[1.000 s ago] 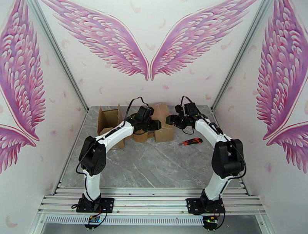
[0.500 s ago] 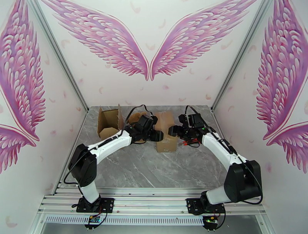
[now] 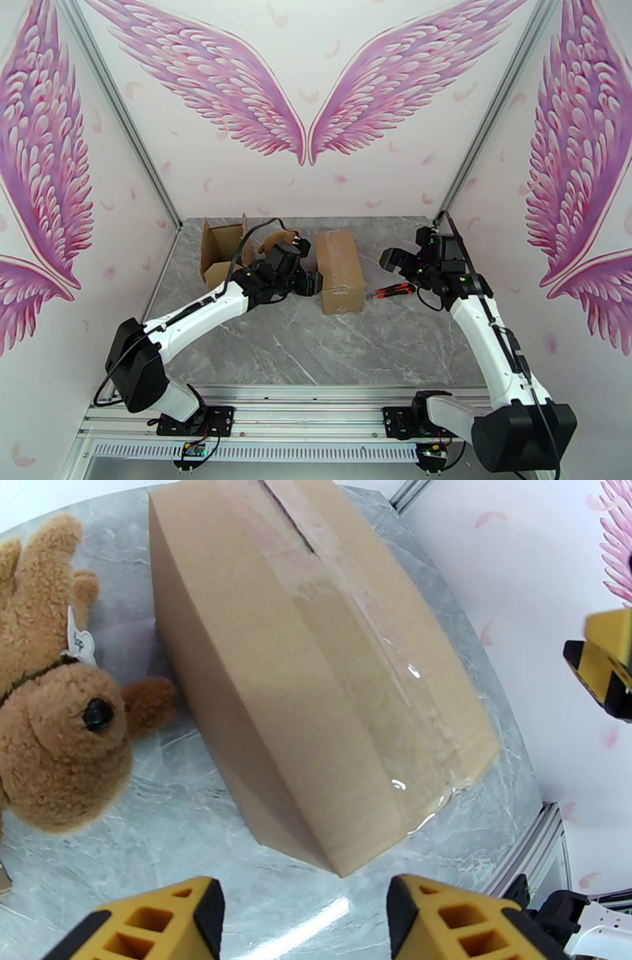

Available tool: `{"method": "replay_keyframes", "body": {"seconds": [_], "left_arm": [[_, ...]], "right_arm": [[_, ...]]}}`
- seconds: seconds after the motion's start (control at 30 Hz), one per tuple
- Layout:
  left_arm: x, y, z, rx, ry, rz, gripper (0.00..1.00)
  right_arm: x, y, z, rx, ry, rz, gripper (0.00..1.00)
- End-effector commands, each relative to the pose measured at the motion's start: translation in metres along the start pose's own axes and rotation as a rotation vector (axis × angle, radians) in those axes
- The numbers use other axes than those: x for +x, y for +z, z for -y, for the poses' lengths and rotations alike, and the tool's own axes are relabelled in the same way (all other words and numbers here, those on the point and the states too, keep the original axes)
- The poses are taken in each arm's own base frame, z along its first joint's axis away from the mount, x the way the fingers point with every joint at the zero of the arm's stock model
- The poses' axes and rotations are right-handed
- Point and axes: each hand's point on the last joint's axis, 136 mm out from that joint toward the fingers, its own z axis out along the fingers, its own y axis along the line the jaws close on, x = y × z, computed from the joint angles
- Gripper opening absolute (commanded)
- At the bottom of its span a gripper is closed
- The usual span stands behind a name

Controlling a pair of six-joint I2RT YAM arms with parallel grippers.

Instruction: Unpack the express box

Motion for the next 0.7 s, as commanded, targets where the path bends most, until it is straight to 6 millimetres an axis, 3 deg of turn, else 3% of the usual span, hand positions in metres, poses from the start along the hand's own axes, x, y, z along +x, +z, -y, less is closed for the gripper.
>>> {"method": "replay_keyframes", "body": {"seconds": [0.0, 0.1, 0.27, 0.67], "left_arm": [[-0.008, -0.019, -0.005, -0.027, 0.042, 0.064, 0.60], [-0.004, -0.021, -0.012, -0.047, 0.043, 0.065, 0.60], [0.000, -0.022, -0.021, -0.075, 0.032, 0.062, 0.60], [0.004, -0.014, -0.029, -0.092, -0.009, 0.053, 0.60]], "right_arm": [[0.034, 0.041, 0.049, 0.145, 0.159, -0.168, 1.00], [0.046, 0.072, 0.073, 0.223, 0.278, -0.275, 0.94], [0.053, 0.113, 0.085, 0.244, 0.400, -0.341, 0.84], [0.051, 0.145, 0.112, 0.372, 0.521, -0.319, 0.80]]}}
